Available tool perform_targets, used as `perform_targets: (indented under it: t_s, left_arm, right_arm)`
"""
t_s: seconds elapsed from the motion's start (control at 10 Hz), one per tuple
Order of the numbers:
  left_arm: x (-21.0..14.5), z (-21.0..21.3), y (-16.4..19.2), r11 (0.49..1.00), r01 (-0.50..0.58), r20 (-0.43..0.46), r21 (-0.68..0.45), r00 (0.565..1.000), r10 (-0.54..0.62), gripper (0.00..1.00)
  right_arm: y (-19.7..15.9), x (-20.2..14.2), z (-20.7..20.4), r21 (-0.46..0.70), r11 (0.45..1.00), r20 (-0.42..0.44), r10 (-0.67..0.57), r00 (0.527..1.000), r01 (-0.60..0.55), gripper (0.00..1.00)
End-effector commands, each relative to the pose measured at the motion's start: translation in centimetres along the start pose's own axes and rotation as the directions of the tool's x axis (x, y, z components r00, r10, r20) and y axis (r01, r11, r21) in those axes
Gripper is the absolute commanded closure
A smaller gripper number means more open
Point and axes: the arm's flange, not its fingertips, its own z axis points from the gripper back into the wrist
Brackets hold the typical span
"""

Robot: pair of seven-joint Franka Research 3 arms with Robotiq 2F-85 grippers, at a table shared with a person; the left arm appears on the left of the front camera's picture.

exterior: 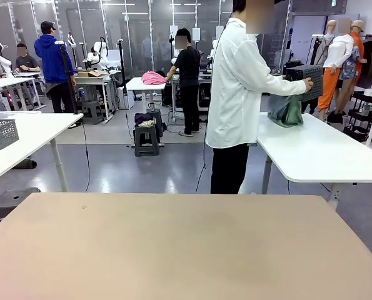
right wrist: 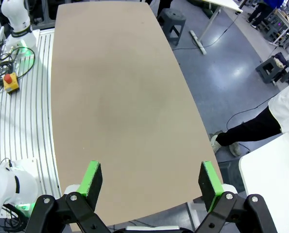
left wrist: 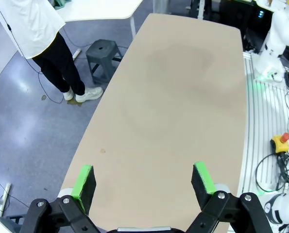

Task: Fold the towels and place them in the basket.
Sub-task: When a person lays out a Towel with hook on the table, fold it in half twice.

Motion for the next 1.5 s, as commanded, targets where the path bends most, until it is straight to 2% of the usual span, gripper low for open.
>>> perform_targets:
  t_s: [0.0, 0.9, 1.2, 1.4]
  left_arm:
    - [0.2, -0.1, 0.0, 1.000, -0.012, 0.006, 0.010, 1.000, 0.012, 0.00]
    - [0.0, 0.0, 0.0, 1.000, 0.000, 0.000, 0.000, 1.000, 0.000, 0.00]
    - [2.0, 1.4, -0.2, 0.998, 0.055, -0.064, 0.042, 0.997, -0.052, 0.00]
    - [2.7, 3.5, 0.4, 0.995, 0.082, -0.076, 0.058, 0.994, -0.077, 0.00]
  right_arm:
    - [0.0, 0.2, 0.0, 0.000, 1.000, 0.011, 0.003, 1.000, -0.003, 0.00]
    - [0.0, 0.2, 0.0, 0.000, 1.000, 0.011, 0.003, 1.000, -0.003, 0.00]
    - [0.0, 0.2, 0.0, 0.000, 1.000, 0.011, 0.003, 1.000, -0.003, 0.00]
    - [0.0, 0.2, 0.0, 0.000, 1.000, 0.011, 0.003, 1.000, -0.003, 0.00]
